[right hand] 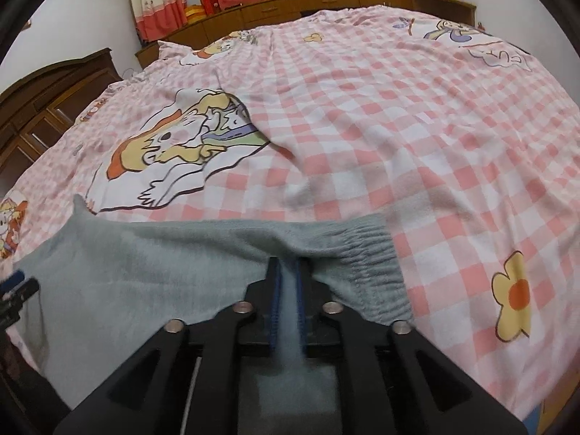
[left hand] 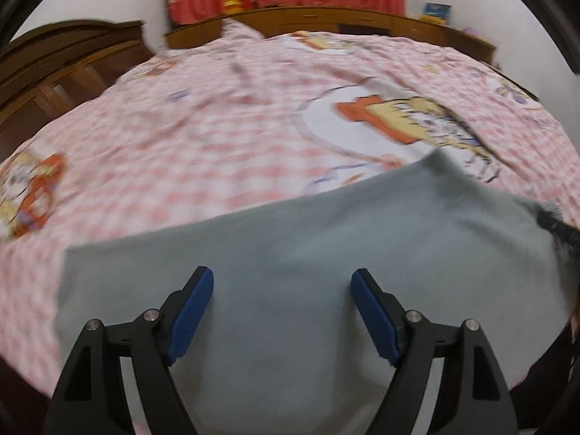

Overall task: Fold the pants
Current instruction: 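Close the left tool on the folded leg edge of the grey sweatpants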

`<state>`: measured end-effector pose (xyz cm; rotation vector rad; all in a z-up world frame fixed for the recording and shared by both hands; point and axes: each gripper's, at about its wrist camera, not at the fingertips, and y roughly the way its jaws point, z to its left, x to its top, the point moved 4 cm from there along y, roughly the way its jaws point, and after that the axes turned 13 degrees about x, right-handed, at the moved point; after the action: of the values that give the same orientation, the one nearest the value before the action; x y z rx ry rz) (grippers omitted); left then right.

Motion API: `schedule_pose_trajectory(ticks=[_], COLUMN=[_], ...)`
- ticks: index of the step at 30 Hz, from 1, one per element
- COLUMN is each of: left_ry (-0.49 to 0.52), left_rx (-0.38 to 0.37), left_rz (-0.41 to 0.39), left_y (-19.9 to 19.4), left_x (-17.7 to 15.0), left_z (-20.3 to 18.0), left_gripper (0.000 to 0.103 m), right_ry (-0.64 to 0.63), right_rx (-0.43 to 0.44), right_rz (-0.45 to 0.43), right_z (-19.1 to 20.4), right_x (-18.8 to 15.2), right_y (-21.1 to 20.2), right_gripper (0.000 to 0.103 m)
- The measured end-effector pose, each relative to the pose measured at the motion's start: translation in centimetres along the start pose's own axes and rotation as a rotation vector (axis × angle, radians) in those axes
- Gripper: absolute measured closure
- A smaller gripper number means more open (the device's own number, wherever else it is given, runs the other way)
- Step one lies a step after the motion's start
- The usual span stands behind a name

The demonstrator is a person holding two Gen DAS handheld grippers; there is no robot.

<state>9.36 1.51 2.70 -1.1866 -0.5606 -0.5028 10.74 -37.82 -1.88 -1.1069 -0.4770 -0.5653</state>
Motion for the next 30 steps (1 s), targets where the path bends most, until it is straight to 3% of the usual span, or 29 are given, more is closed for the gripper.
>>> schedule_pose_trajectory(ticks=[3,6,9,14,17,19,24,26,28,30], left_ry=[-0.057,-0.138,-0.228,-0.338,-0.383,-0.411,-0.495,-0.509,-0.517,-0.515], left_rx=[0.035,0.084,0.108,0.118,0.096,0.058,-0.036,-0.071,-0.143,-0.202], left_rz=[0.023,0.035,0.046,0.07,0.096,0.117,0.13,0.108,0.093,0.069], left_y=[-0.1,0.1,0.7,2.3,3.7,4.6,6.2,5.9,5.3,4.6], left_x=[-1.6,-3.1,-4.1,-6.0,-6.7,-7.2,-8.2,-8.2,-8.1,-7.9], left_z=[4.4,9.3,13.4,18.8,20.5,21.2,21.7,21.5,20.9,20.5], left_gripper=[0.021,0.021,0.021,0.021,0.021,0.021,0.021,0.029,0.061,0.065], right_ry=[-0.011,-0.066,-0.092,-0.1,-0.133,-0.149,-0.177,-0.228,-0.241,-0.229], right_rx=[-0.016,-0.014,0.043,0.157,0.151,0.125,0.137,0.116,0.111,0.12], right_rz=[0.008,0.009,0.05,0.193,0.256,0.279,0.259,0.262,0.264,0.265], right_z=[1.5,4.0,6.9,11.5,13.3,13.9,14.6,15.3,15.6,15.6], right_x=[0.3,0.3,-0.2,-2.7,-4.2,-5.1,-6.5,-6.9,-7.0,-7.0], right_y=[-1.2,-2.4,-2.5,-0.3,1.6,2.6,4.1,4.4,4.7,4.8], right_gripper=[0.072,0.071,0.071,0.071,0.07,0.063,0.033,0.027,0.022,0.017])
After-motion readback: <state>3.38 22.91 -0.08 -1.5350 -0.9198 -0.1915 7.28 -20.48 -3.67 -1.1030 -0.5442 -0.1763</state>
